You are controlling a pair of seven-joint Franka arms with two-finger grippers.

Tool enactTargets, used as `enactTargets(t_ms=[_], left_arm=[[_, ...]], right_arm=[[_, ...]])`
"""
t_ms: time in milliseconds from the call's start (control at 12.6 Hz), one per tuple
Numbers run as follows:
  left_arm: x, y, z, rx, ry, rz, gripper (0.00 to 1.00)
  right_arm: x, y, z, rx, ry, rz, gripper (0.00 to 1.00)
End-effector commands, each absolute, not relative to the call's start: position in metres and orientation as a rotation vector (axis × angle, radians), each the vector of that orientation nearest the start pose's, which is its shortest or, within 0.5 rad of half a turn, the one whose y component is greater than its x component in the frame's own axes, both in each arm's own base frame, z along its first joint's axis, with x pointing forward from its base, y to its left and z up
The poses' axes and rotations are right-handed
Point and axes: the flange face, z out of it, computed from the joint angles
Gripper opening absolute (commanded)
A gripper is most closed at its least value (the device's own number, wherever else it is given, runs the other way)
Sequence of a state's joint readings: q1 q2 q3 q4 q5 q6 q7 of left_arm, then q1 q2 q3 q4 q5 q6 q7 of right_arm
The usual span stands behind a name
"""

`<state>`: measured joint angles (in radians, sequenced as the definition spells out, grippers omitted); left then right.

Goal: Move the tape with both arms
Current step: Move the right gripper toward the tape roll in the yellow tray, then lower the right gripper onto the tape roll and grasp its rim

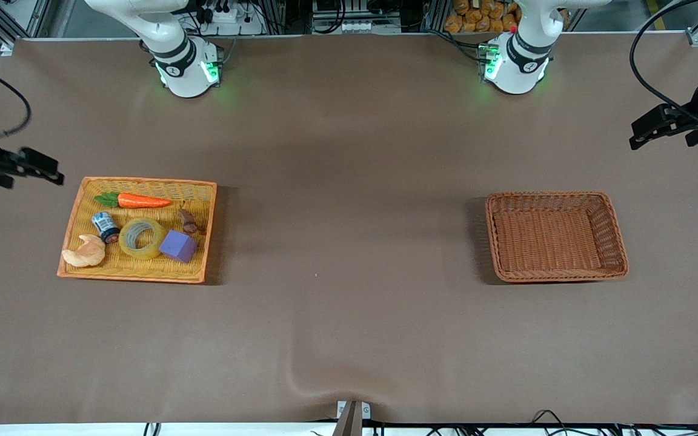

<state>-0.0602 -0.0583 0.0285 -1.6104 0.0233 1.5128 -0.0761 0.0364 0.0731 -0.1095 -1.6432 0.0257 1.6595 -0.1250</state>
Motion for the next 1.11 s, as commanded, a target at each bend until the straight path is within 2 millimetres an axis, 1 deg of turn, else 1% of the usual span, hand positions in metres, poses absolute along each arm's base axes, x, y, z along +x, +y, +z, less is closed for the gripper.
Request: enactTargets(t_ms=[0,80,159,239,318,398,477,557,636,716,795,875,955,1034], left_arm=[[0.532,-0.014,0.634,-3.135,-0.075,0.079,1.0],[0.532,-0.013,0.634,-3.135,-0.077,0.079,1.0],[0.532,-0.013,0.634,-3.135,-0.075,0.079,1.0],[0.532,-0.013,0.634,-3.135,-0.075,0.082,1.0],[0.532,-0.013,0.633,-3.135,-0.075,0.084,1.0],[0.534,-0.014,0.631,-3.135,-0.063,0.089,1.0],[0.534,-0.013,0.631,-3.135,-0.06,0.089,1.0],[0.534,-0.013,0.631,-3.135,-0.06,0.089,1.0],[0.534,-0.014,0.631,-3.134,-0.06,0.089,1.0],[0.534,-0.016,0.632,-3.134,-0.06,0.084,1.0],[0.533,-0.016,0.633,-3.134,-0.065,0.081,1.0],[0.534,-0.016,0.632,-3.134,-0.06,0.084,1.0],[0.534,-0.016,0.632,-3.133,-0.063,0.084,1.0],[0.534,-0.02,0.632,-3.133,-0.06,0.084,1.0]], right_arm=[[0.592,-0.022,0.504,-3.143,-0.136,0.128,1.0],[0.605,0.007,0.479,-3.166,-0.227,0.143,1.0],[0.612,0.02,0.465,-3.169,-0.257,0.109,1.0],[0.617,0.02,0.447,-3.162,-0.256,0.106,1.0],[0.622,0.01,0.433,-3.157,-0.308,0.083,1.0],[0.631,0.002,0.401,-3.137,-0.479,0.087,1.0],[0.635,-0.028,0.362,-3.126,-0.589,0.045,1.0],[0.634,-0.063,0.338,-3.124,-0.69,-0.051,1.0],[0.63,-0.084,0.314,-3.123,-0.738,-0.085,1.0],[0.626,-0.095,0.292,-3.118,-0.734,-0.039,1.0],[0.625,-0.094,0.278,-3.094,-0.815,-0.002,1.0],[0.621,-0.103,0.266,-3.044,-0.956,0.036,1.0],[0.617,-0.113,0.245,-2.999,-1.047,0.08,1.0],[0.616,-0.112,0.234,-2.979,-1.075,0.105,1.0]])
